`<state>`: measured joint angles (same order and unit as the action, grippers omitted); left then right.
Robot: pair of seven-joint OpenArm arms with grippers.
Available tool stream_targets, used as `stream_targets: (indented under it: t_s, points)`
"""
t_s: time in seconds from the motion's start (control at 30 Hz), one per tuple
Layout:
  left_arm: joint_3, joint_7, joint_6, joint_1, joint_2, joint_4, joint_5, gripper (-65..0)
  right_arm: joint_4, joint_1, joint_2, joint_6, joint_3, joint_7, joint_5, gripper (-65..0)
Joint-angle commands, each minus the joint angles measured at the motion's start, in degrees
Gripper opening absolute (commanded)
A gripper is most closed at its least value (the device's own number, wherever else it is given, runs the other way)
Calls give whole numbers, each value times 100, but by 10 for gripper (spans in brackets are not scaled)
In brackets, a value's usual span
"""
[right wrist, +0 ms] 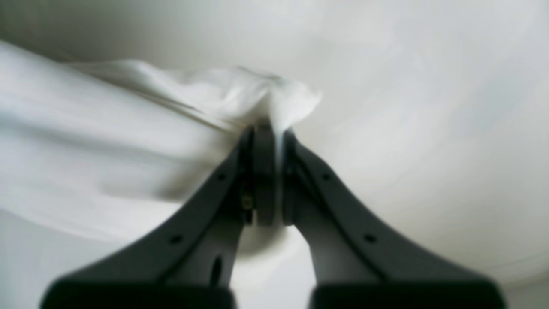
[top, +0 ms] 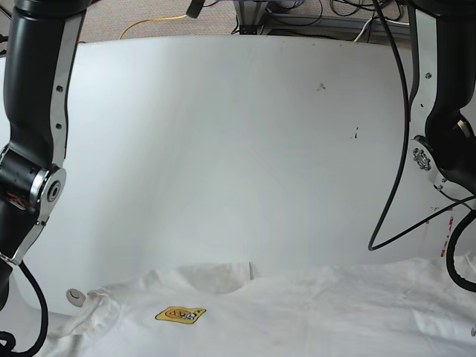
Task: Fold the T-shirt properly
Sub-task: 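Lift the shirt with both grippers and lay it back down flatter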
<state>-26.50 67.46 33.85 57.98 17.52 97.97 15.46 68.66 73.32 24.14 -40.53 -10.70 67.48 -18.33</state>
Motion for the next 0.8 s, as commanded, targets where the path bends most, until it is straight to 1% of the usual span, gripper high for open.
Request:
stream_targets:
  t_s: [0.0, 0.03, 0.13, 0.23, 0.27, 0.4, 0.47, 0.5, 0.53, 0.63, 0.7, 0.77]
  points:
    - [-9, -104, -48, 150, 64, -17, -153, -650, 48, 148, 105, 53, -60, 69, 176, -650]
    - [-9, -104, -39, 97, 46, -26, -153, -650, 48, 136, 105, 53, -77, 96, 176, -650]
    - [-9, -104, -39, -360, 46, 62, -56, -650, 109, -286, 113, 53, -95, 201, 176, -650]
    - [-27, -113, -39, -817, 64, 97, 269, -650, 452, -901, 175, 53, -367, 227, 176, -650]
    - [-36, -113, -39, -1037, 72, 106, 410, -650, 593, -1226, 166, 53, -464, 227, 176, -650]
    - [-71, -122, -39, -1890, 81, 273, 709, -650, 1103, -2220, 25, 53, -658, 245, 176, -650]
    - [-211, -175, -39, -2338, 46, 299, 805, -650, 1261, -2774, -27, 53, -869, 245, 176, -650]
    - [-255, -210, -39, -2540, 37, 299, 849, -650, 1314, -2976, -106, 53, -948, 245, 176, -650]
    - [-308, -289, -39, -2839, 37, 299, 937, -650, 1419, -3240, -203, 53, -1071, 245, 176, -650]
    - [-405, -509, -39, -3595, 46, 299, 1139, -650, 1630, -3960, -317, 53, -1370, 227, 176, -650]
    - [-440, -605, -39, -4000, 46, 299, 1201, -650, 1657, -4303, -361, 53, -1475, 219, 176, -650]
    - [-449, -641, -39, -4431, 37, 299, 1201, -650, 1683, -4655, -484, 53, -1581, 219, 176, -650]
